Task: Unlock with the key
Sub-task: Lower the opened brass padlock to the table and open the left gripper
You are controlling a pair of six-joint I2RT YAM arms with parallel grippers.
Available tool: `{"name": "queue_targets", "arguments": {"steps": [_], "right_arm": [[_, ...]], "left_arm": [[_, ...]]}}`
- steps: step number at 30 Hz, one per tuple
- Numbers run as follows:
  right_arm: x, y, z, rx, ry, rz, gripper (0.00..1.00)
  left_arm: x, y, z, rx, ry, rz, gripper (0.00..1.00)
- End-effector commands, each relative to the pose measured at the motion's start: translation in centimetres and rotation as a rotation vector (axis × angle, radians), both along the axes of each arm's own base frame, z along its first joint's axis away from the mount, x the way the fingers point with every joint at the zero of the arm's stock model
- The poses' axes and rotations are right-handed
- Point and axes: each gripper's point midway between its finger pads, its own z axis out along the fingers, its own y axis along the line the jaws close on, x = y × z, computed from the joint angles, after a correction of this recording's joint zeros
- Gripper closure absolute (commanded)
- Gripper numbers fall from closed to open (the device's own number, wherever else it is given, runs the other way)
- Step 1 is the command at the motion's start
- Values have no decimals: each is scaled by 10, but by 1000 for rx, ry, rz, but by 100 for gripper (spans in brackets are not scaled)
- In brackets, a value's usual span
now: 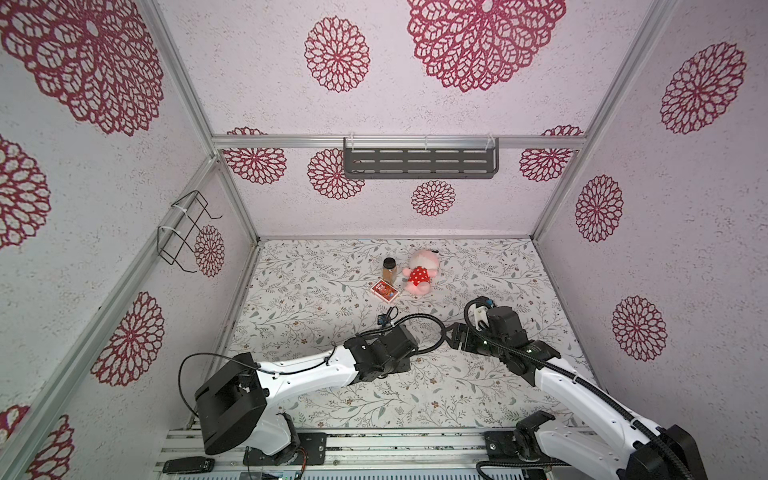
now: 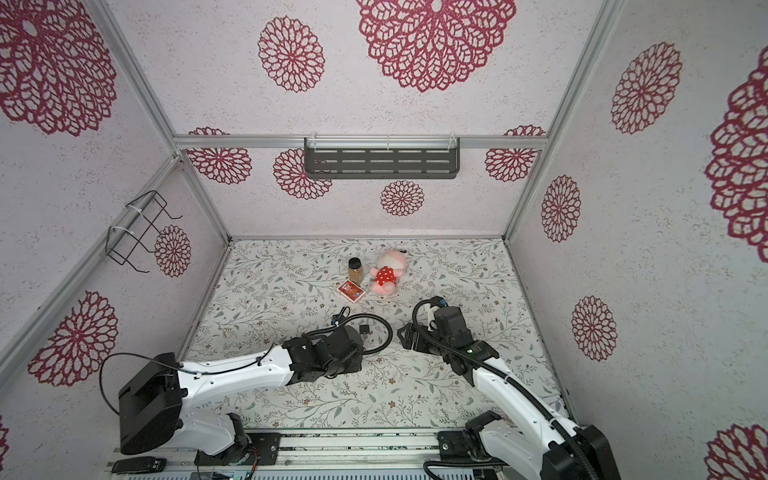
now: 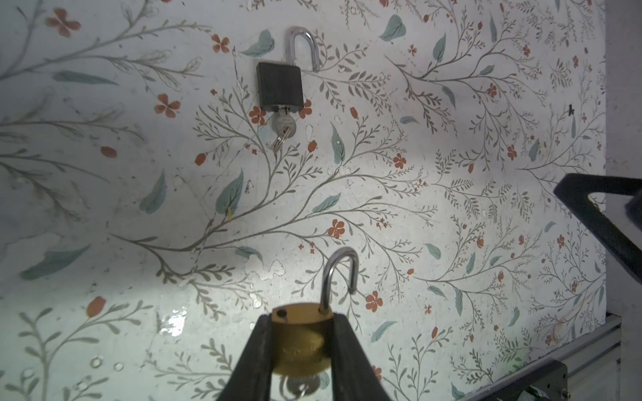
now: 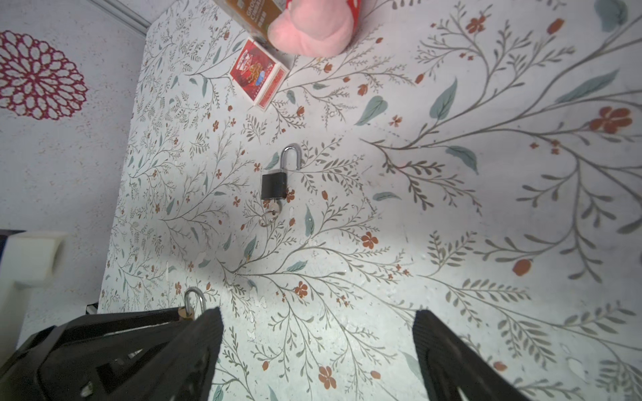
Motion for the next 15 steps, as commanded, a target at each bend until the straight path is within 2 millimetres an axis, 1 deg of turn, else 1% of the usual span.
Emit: {"name": "queue_targets", "arguments": {"steps": [1,8,15], "right_arm": [[3,-4,8,25,-32,-22,8],[1,-13,1,20,-34,-44,2],[1,-18,-2,24,-32,-62,1]], "left_arm": [[-8,-11,-5,-13,67,23,100],[-8,-13,-27,44,109,76,100],[-5,-15,-38,85,131,103,100]]}}
